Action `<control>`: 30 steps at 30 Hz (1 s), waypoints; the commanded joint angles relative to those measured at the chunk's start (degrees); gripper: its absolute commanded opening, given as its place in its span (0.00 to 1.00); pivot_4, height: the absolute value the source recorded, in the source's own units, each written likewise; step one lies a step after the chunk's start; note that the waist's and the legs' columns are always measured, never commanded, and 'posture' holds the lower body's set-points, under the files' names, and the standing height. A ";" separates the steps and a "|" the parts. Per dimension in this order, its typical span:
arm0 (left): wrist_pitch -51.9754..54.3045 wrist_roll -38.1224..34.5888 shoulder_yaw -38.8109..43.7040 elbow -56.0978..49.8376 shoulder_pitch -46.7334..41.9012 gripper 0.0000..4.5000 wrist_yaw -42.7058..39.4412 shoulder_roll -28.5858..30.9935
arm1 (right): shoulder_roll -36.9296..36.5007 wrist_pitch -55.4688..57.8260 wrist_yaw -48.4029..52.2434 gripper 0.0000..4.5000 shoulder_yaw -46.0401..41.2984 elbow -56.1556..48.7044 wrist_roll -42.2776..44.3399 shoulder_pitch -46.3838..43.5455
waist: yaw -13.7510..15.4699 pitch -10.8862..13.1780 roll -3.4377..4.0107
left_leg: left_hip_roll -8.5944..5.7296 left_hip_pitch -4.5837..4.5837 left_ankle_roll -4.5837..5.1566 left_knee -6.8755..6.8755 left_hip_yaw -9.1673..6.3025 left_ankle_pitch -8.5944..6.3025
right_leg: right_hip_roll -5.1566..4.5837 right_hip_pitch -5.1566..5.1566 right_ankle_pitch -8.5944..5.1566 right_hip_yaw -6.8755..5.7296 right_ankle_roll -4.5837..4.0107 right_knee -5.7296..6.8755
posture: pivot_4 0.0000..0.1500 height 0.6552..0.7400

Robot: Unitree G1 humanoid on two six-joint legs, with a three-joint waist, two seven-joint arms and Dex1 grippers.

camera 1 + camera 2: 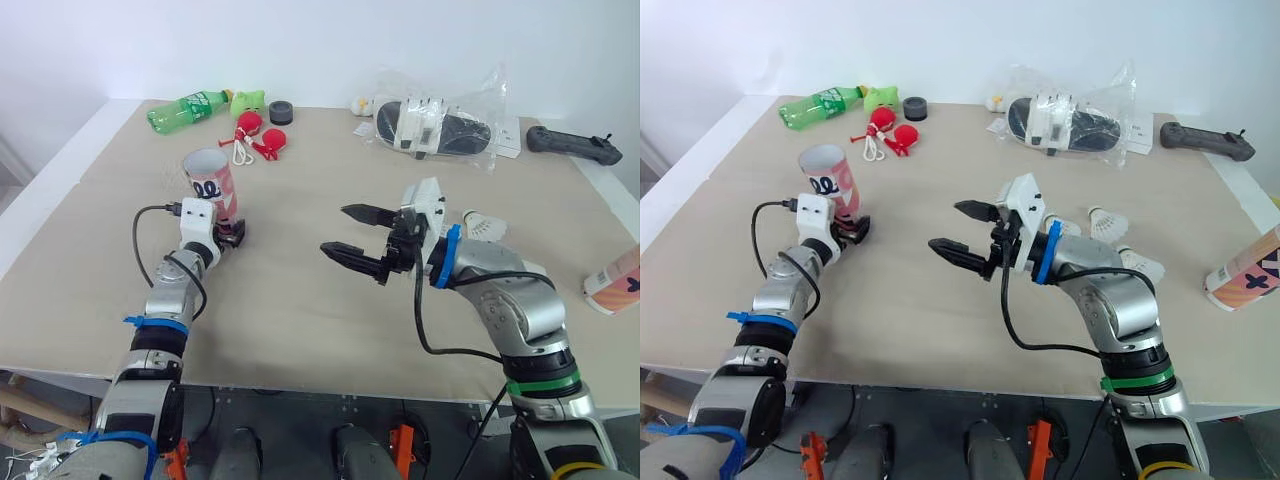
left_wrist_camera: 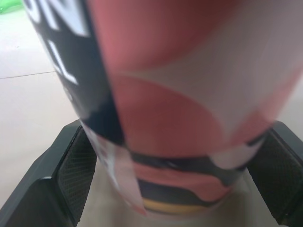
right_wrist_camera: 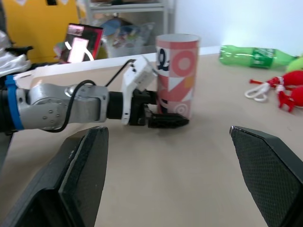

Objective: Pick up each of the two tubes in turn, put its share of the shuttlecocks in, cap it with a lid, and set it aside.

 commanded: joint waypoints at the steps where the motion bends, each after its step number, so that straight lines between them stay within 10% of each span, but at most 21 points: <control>1: -3.23 0.44 0.46 3.43 -2.81 1.00 -0.60 0.62 | 0.22 0.01 -0.28 0.98 -1.90 -1.40 0.76 -0.45 | -0.01 0.00 0.00 | 0.00 -0.01 0.00 0.00 0.00 0.00 | 0.00 0.00 0.00 0.00 0.00 0.00 | 1.00 1.00; 19: -7.54 0.37 0.10 8.53 -4.78 0.82 -3.94 0.67 | -0.51 1.13 -1.13 1.00 -2.96 -3.79 1.61 0.78 | 0.00 0.00 0.00 | 0.00 -0.05 -0.01 0.00 -0.06 0.00 | 0.00 0.00 0.00 -0.06 0.00 0.00 | 1.00 1.00; 30: 0.41 0.08 -15.58 -21.17 2.33 0.82 -43.95 13.64 | -11.68 4.82 -6.56 1.00 -20.42 -4.97 3.00 9.58 | 0.03 0.01 0.02 | -0.05 -0.26 -0.05 -0.02 -0.24 0.03 | -0.06 -0.10 0.05 -0.22 -0.28 0.02 | 1.00 1.00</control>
